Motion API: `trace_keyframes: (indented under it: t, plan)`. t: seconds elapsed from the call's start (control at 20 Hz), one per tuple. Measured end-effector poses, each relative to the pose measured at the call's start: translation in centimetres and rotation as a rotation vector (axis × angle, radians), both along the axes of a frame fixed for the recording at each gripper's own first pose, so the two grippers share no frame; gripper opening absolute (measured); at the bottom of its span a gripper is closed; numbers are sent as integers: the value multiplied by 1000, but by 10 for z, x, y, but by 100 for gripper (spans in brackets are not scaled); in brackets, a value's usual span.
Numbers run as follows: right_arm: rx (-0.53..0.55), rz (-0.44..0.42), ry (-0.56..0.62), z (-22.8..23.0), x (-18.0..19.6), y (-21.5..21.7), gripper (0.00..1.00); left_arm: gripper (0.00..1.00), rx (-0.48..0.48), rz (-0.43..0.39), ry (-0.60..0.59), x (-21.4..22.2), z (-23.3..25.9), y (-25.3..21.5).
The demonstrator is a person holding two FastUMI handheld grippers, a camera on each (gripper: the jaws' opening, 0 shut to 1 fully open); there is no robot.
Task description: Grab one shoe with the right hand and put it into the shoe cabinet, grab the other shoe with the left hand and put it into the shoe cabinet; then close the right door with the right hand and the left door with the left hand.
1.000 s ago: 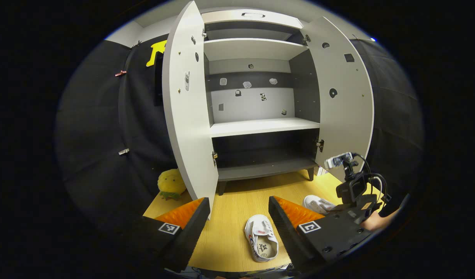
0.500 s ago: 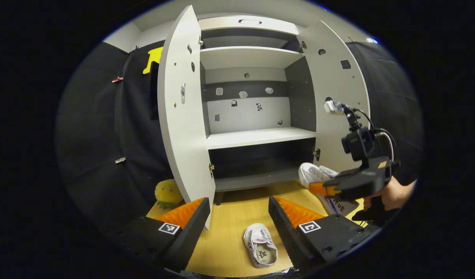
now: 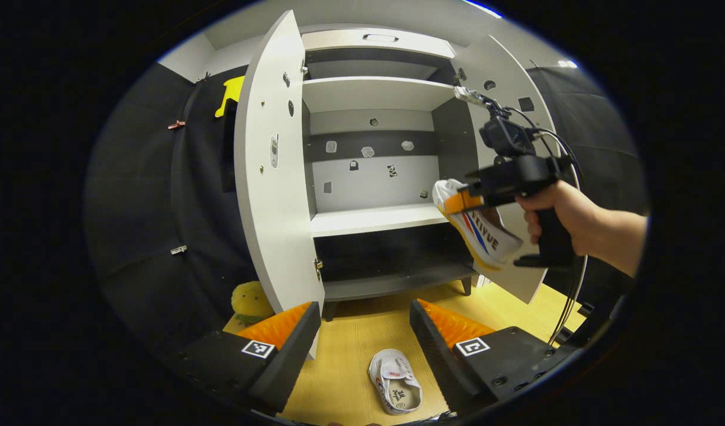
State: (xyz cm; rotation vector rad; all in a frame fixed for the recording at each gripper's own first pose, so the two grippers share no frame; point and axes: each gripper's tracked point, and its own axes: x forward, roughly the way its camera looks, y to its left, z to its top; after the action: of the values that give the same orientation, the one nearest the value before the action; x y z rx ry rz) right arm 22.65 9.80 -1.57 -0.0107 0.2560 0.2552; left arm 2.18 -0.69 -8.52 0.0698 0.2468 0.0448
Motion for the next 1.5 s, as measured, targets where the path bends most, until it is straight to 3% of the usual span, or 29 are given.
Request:
trace_keyframes:
  t: [0.45,0.6,0.85,1.1,1.5]
  plan:
    - [-123,-78,-149,73,129,-4,6,95,-9,103,-2,7,4,42]
    - [-162,-89,-136,71,173,-1,6,95,4,138,-1,11,5,55]
    - [-135,-130,-17,48,233,-5,6,95,9,217,7,8,3,74]
    - [-219,-102,85,3,267,10,6,95,-6,293,14,3,1,86]
    - [-107,-134,262,-30,272,27,8,95,5,334,5,-7,4,85]
